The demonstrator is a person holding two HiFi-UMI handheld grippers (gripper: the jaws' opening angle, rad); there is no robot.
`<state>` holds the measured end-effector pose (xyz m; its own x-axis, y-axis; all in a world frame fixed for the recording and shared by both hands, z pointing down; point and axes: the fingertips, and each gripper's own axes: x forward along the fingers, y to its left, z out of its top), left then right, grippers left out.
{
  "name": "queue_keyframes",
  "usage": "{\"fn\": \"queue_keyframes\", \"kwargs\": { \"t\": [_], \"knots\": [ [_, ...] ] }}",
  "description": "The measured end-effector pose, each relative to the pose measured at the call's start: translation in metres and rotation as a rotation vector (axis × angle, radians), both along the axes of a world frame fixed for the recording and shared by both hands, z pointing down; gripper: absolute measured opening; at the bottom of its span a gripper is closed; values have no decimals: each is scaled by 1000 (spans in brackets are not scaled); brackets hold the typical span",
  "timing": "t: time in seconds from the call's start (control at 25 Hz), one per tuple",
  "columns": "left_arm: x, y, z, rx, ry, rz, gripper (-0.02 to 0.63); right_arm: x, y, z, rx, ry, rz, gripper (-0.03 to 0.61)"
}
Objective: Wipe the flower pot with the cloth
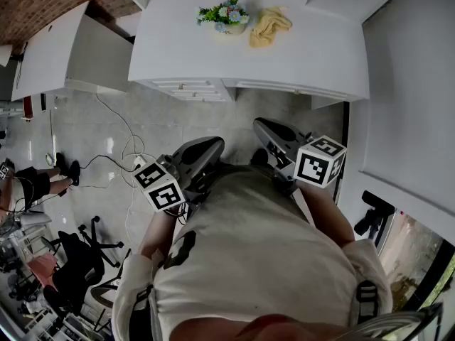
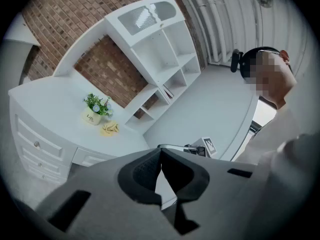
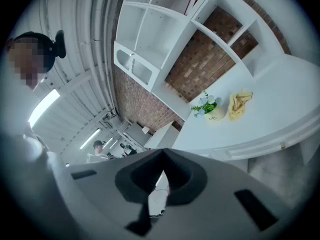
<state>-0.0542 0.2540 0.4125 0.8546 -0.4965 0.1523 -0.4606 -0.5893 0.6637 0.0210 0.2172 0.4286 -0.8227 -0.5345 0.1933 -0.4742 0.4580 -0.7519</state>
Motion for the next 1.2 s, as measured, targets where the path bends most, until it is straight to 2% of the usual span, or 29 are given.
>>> {"fn": "queue_keyframes", "kwargs": {
  "t": [0.32, 0.44, 0.56, 0.68, 0.8, 0.92, 1.2],
  "knots": [
    [18, 16, 12, -22, -12, -72, 20, 6, 8, -1, 32, 8, -105, 8],
    [16, 21, 15, -56, 14, -89, 20, 0, 0, -20, 46, -52, -114, 8],
    [13, 30, 13, -57, 13, -127, 20, -15, 0, -45, 99, -102, -207, 8],
    [20, 37, 12, -37, -31, -129, 20, -25, 11, -52, 133, -103, -299, 8],
    [28, 37, 15, -24, -83, -116, 20, -44, 25, -54, 137, -130, -415, 8],
    [21, 38, 14, -11, -112, -146, 20, -66, 37, -54, 137, -143, -512, 8],
    [-10, 36, 13, -10, -122, -247, 20, -94, 40, -41, 56, -169, -579, 8]
  ]
}}
